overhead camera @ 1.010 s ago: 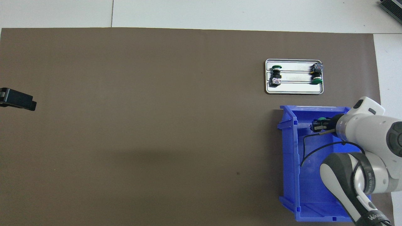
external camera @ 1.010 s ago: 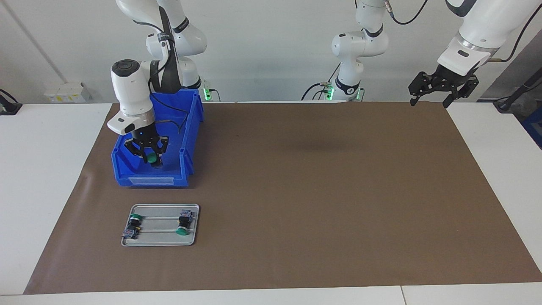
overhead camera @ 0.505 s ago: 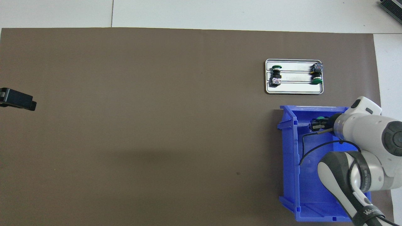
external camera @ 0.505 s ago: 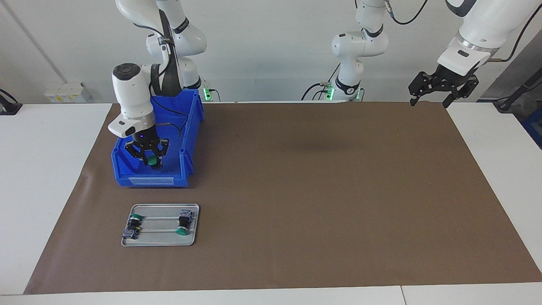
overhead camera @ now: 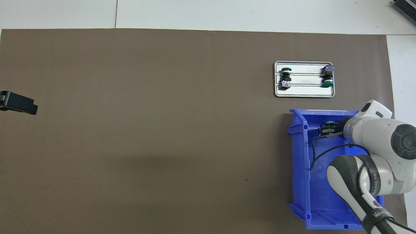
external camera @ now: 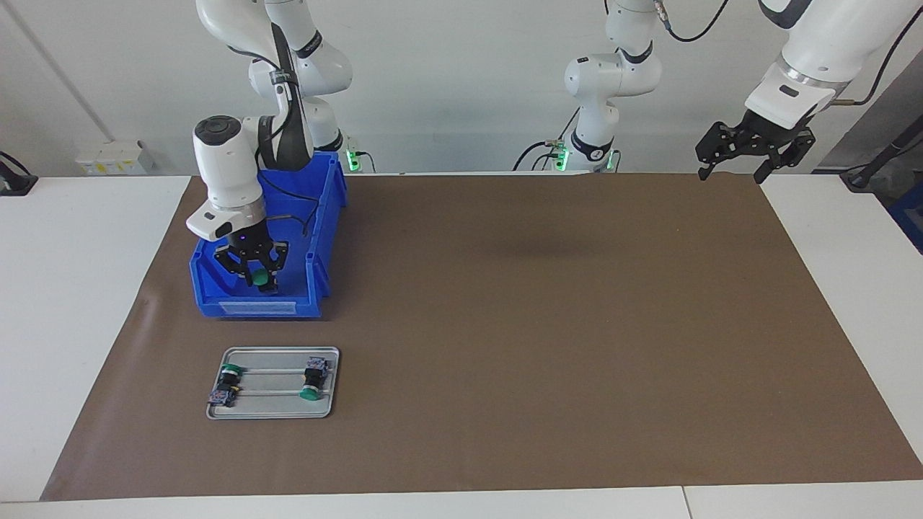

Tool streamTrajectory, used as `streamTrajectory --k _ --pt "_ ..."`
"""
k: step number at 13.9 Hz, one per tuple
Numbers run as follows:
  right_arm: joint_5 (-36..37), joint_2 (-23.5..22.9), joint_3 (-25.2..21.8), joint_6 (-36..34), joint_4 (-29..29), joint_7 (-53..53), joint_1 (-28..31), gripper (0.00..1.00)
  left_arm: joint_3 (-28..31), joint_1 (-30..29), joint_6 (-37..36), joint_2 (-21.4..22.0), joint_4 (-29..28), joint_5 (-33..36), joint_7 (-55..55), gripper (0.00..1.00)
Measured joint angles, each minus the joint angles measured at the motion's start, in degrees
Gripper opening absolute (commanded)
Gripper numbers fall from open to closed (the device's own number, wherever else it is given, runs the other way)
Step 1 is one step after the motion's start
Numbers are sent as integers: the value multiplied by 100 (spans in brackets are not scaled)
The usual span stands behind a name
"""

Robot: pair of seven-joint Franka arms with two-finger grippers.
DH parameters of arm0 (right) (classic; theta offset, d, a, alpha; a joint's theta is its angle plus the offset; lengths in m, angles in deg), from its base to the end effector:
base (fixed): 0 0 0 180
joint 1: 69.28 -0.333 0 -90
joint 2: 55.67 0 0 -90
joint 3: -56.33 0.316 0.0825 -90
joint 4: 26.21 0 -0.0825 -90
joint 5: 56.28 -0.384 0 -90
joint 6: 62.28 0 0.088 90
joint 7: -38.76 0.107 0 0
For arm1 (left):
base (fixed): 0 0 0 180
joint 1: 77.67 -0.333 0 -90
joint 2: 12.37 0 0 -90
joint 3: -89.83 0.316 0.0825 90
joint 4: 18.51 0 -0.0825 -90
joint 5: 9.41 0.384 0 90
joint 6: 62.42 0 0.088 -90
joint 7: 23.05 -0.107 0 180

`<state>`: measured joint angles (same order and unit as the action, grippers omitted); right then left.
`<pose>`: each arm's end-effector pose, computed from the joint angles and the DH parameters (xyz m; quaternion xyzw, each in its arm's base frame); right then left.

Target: Place and press button with both arms

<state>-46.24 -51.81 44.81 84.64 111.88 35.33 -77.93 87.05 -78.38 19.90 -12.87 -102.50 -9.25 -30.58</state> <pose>0.5025 -0.0226 0.3592 0.9901 0.0720 0.1070 0.0548 0.5431 -0.0192 0.6570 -0.9963 0.0835 0.0190 0.0003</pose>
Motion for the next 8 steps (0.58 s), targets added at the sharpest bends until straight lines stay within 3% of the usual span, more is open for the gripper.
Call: streamTrajectory --k 4,8 --pt "-2 56 -8 -293 -214 79 0 100 0 0 0 0 0 0 0 100" --pt "-381 229 -1 -1812 -1249 83 -1 100 0 0 0 0 0 0 0 100"
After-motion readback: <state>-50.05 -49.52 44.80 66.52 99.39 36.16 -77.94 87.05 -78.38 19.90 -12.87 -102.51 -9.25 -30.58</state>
